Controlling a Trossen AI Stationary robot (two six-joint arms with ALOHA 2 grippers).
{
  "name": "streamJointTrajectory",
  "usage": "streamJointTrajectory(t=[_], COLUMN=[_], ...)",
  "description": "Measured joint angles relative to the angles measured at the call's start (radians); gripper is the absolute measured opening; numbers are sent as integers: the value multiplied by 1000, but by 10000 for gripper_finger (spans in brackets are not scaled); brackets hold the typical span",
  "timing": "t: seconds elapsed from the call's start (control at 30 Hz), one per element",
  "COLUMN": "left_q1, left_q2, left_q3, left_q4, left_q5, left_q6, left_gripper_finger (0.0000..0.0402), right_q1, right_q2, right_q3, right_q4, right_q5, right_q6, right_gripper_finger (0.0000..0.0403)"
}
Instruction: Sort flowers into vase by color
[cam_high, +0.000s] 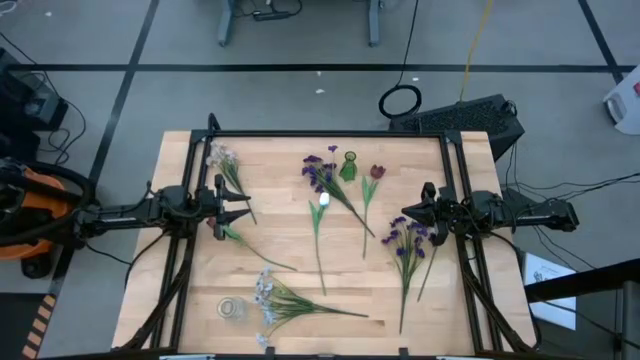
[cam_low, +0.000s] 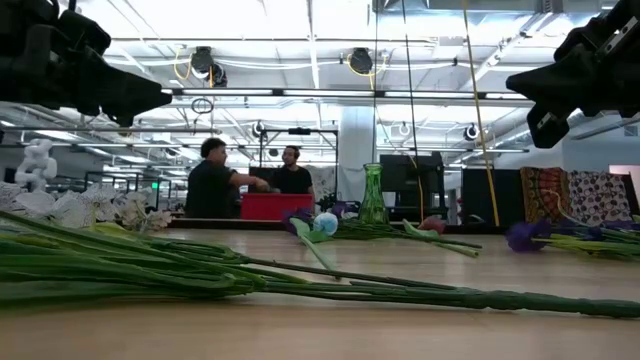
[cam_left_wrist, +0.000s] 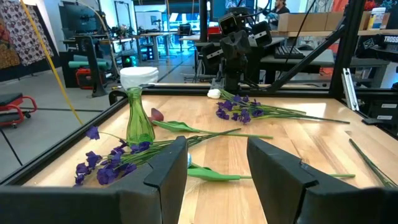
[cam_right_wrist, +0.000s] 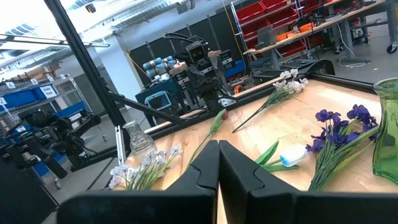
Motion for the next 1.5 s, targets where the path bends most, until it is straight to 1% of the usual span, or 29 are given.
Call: streamJointTrajectory(t=[1.33,1.4,1.5], left_q1=[0,0,0], left_q2=[0,0,0], left_q3=[0,0,0], left_q4=[1,5,8], left_q5=[0,5,12], left_q6=[-1,-27,-153], left_gripper_finger=[173,173,173], right_q1=[0,0,0], right_q2=[0,0,0], right_q3=[0,0,0], right_q4=[0,0,0], right_q5=[0,0,0], right_q6=[0,0,0], right_gripper_finger=[0,0,0])
